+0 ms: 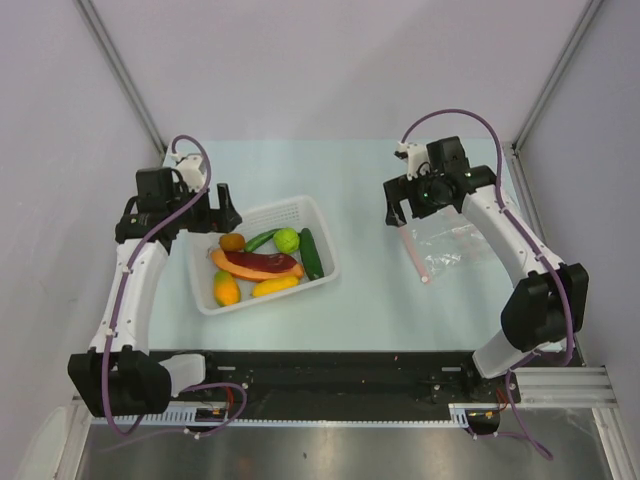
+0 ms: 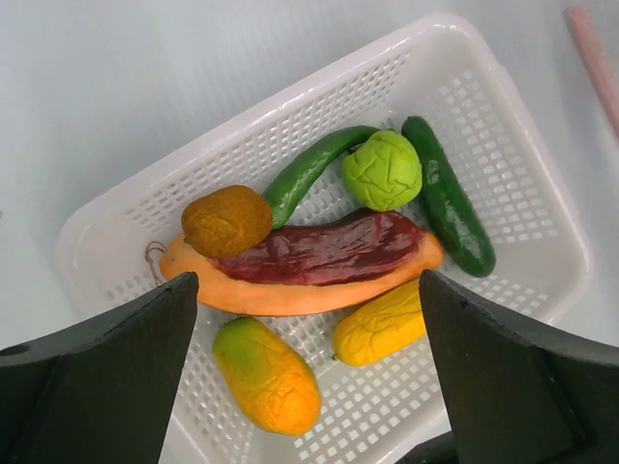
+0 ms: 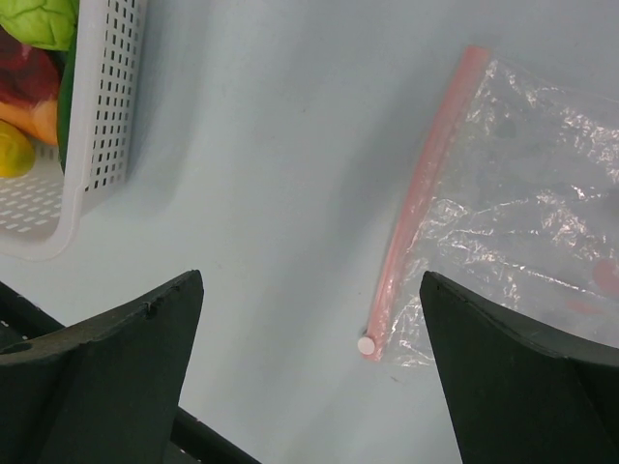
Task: Place the food in the zip-top bag and seal the zipper
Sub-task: Open the zipper of the food storage bag at the center of the board.
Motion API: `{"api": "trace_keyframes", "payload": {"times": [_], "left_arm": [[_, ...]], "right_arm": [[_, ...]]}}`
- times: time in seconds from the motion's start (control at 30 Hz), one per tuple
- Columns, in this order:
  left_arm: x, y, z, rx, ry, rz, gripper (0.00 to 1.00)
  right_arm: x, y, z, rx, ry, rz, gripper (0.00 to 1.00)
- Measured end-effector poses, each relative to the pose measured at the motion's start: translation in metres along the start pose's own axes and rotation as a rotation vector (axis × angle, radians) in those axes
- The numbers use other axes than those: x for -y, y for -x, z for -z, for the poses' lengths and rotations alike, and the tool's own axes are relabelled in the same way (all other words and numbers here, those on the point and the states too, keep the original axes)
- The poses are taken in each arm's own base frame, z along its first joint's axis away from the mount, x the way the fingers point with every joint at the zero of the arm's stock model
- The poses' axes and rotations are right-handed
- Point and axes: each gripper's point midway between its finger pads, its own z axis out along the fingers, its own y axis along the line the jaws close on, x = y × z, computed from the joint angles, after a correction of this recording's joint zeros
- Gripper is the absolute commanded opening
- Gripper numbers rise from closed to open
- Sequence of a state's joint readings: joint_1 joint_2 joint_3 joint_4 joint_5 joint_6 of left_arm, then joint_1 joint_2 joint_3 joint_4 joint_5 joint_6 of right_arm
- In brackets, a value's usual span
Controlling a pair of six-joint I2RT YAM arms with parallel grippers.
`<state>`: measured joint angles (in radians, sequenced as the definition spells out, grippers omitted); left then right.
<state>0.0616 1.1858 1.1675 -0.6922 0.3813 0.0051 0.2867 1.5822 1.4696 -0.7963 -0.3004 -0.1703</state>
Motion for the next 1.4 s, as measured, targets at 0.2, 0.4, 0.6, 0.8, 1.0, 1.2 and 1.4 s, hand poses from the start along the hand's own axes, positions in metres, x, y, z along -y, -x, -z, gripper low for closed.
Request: {"api": "trace_keyframes", "payload": {"times": [0.2,0.4,0.6,0.8,1.0,1.2,1.4], "left_arm": [[0.001,-0.012,0.002,-0.046,-0.062,-0.217,1.0],[0.0,-0.04,-0.003,-0.112,-0.194,-0.585,0.99],[-0.003,-0.069,-0.015,-0.194,-0.319,-0.888,0.99],[0.024,-0.074,-0.027,-0.178,-0.43,-1.02,1.0],[0.05,-0.062,-0.026,-0.064,-0.456,-1.032,1.0],[0.06,-0.047,-0.021,0.026,-0.434,-0.998,1.0],[0.063,-0.042,-0.017,0.069,-0.412,-0.969,1.0]], "right_arm": [[-0.007,-0.004,-0.008,-0.026,0.027,0.028,1.0],[-0.012,-0.012,-0.016,-0.064,0.063,0.036,1.0],[-0.013,-0.016,-0.017,-0.085,0.074,0.046,1.0],[0.011,-0.038,-0.025,-0.141,-0.04,0.035,0.89],[0.049,-0.086,-0.051,-0.279,-0.179,-0.031,0.88],[0.068,-0.105,-0.087,-0.343,-0.223,-0.056,0.88],[0.079,-0.12,-0.112,-0.384,-0.251,-0.074,0.69]]}}
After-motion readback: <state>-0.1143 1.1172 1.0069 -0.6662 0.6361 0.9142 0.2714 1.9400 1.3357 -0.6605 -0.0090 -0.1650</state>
